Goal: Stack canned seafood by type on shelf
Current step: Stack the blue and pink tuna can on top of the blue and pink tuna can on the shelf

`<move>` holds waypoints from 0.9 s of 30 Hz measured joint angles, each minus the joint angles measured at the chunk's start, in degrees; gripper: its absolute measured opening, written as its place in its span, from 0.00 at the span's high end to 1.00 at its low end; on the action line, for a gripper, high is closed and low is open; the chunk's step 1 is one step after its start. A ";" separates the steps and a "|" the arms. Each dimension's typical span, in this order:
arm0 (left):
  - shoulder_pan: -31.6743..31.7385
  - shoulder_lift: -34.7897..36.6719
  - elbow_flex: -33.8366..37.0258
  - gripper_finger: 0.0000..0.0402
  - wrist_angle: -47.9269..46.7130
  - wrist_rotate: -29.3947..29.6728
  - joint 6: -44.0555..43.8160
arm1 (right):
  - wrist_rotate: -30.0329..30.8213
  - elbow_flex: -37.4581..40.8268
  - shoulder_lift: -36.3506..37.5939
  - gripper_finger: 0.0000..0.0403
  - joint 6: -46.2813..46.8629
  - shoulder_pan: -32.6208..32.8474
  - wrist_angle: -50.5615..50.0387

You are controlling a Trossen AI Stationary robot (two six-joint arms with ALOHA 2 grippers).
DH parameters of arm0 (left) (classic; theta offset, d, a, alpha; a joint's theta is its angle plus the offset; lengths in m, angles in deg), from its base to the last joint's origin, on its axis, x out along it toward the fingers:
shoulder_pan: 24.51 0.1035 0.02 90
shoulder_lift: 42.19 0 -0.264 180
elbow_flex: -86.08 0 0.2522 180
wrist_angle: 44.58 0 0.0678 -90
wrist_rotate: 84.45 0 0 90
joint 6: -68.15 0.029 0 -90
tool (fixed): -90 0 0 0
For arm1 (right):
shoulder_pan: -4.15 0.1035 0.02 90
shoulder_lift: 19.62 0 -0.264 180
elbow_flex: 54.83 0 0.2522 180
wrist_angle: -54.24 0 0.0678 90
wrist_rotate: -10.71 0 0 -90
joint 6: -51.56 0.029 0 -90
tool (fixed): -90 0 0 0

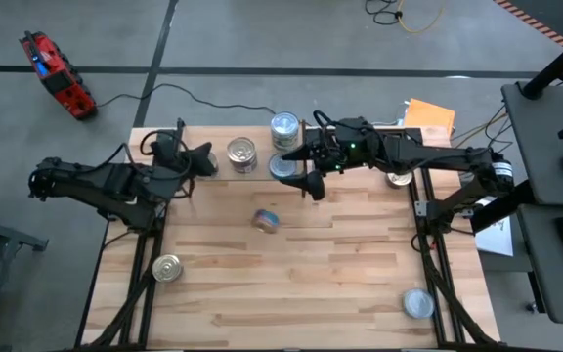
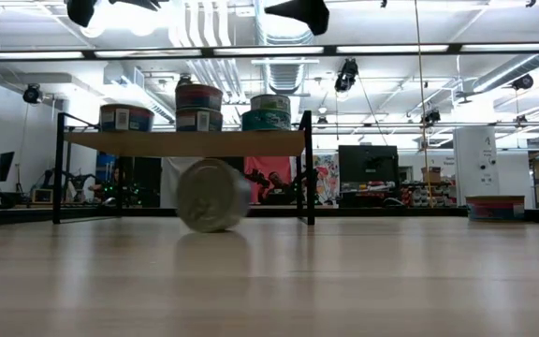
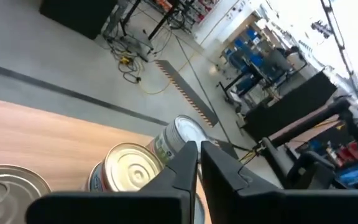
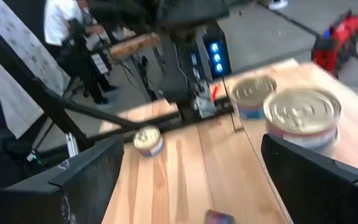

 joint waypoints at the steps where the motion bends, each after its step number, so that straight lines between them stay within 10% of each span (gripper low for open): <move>1: 0.00 -0.15 0.00 0.98 0.04 -0.25 0.87 | 0.01 0.00 0.01 0.08 0.00 -0.19 -1.19; 12: -0.34 -1.32 0.00 1.00 0.13 -16.98 15.18 | 0.51 4.45 0.02 0.08 -3.39 3.48 -25.58; 27: -1.60 -5.45 0.00 1.00 0.13 -17.03 16.09 | 6.35 27.03 -0.15 0.08 -5.55 7.58 -11.34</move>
